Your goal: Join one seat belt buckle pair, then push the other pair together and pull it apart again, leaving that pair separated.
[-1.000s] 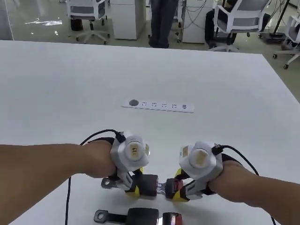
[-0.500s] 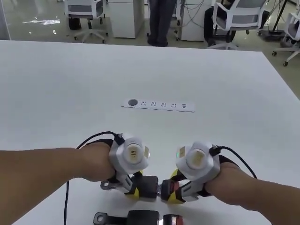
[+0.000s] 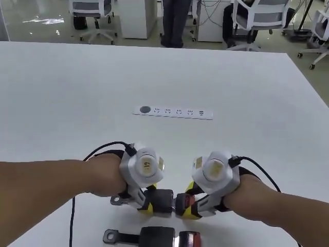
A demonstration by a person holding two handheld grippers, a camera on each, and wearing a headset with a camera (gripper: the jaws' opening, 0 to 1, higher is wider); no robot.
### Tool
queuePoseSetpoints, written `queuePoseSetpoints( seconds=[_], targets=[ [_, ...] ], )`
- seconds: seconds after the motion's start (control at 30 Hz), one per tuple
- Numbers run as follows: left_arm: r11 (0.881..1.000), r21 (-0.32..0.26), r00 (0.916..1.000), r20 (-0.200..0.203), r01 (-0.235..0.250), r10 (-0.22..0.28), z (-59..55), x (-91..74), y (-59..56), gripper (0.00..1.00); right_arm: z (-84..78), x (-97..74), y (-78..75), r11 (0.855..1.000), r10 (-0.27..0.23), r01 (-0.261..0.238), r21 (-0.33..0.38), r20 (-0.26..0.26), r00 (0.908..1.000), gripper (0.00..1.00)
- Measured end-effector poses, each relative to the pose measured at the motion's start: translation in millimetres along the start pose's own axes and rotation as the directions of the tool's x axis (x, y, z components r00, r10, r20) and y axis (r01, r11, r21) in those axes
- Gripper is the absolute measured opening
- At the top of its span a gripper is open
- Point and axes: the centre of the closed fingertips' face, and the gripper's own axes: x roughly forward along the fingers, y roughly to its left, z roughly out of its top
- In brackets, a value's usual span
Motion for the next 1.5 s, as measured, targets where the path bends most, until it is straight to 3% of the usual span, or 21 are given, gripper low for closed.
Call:
queuePoseSetpoints(
  seconds=[0.33, 0.47, 0.57, 0.8, 1.23, 1.5],
  targets=[
    [1.000, -0.011, 0.9999, 0.011, 0.007, -0.007, -0.5, -1.0, 1.6, 0.32, -4.3, -3.7, 1.1, 1.000, -0.006, 0.005, -0.018, -0.016, 0.9999, 0.29],
    [1.000, -0.017, 1.0000, -0.008, 0.004, -0.004, -0.8, -0.5, 2.2, 0.32, -15.2, -11.8, -0.7, 1.000, -0.002, 0.001, -0.022, -0.027, 0.9996, 0.29],
    [1.000, -0.009, 0.9997, -0.024, 0.006, -0.006, -0.1, -0.2, 1.7, 0.32, -17.4, -13.9, 2.6, 1.000, 0.007, -0.008, -0.019, -0.008, 0.9999, 0.30],
    [1.000, -0.010, 0.9998, -0.016, 0.008, -0.008, -1.3, 1.7, 2.8, 0.32, -21.5, -17.7, 3.3, 0.999, 0.004, -0.005, -0.036, -0.016, 0.9999, 0.30],
    [1.000, -0.004, 0.9997, -0.023, 0.007, -0.007, -3.5, 4.0, 3.1, 0.32, -76.3, -50.4, 0.4, 1.000, -0.015, 0.013, -0.021, -0.083, 0.9964, 0.31],
    [1.000, -0.007, 0.9996, -0.027, -0.002, 0.002, -4.4, 3.4, 2.1, 0.33, -98.3, -61.2, -2.2, 0.999, -0.031, 0.029, -0.022, -0.124, 0.9918, 0.32]
  ],
)
